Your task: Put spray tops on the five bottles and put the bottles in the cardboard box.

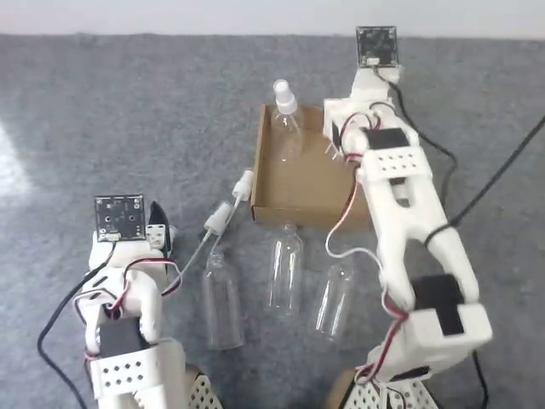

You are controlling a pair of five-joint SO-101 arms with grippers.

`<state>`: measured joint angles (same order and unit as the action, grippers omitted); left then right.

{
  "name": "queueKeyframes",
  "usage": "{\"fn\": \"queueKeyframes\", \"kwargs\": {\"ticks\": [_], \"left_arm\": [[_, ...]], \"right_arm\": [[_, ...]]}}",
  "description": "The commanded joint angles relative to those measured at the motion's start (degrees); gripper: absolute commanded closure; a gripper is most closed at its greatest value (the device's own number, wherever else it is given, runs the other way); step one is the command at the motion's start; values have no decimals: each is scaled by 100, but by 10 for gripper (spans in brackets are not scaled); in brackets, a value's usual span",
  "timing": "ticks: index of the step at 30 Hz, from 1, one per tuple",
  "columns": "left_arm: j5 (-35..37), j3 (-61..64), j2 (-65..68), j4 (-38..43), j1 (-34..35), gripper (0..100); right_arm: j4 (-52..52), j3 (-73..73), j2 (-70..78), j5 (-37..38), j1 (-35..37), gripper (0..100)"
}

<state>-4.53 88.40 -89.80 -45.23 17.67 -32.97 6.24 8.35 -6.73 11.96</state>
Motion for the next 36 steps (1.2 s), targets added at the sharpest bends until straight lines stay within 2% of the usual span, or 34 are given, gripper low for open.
{"fn": "queueKeyframes", "kwargs": {"ticks": [1, 26, 28, 33, 36], "left_arm": [[-44, -48, -70, 158, 0, 885], [-44, -48, -70, 132, -9, 885], [-44, -48, -70, 132, -9, 885], [-44, -48, -70, 132, -9, 885], [-44, -48, -70, 132, -9, 885]], "right_arm": [[57, -774, 233, -88, -251, 727], [760, -958, 1402, -114, -409, 736], [752, -958, 1376, -105, -418, 775], [831, -976, 1367, -70, -505, 946], [998, -967, 1367, -62, -664, 982]]}}
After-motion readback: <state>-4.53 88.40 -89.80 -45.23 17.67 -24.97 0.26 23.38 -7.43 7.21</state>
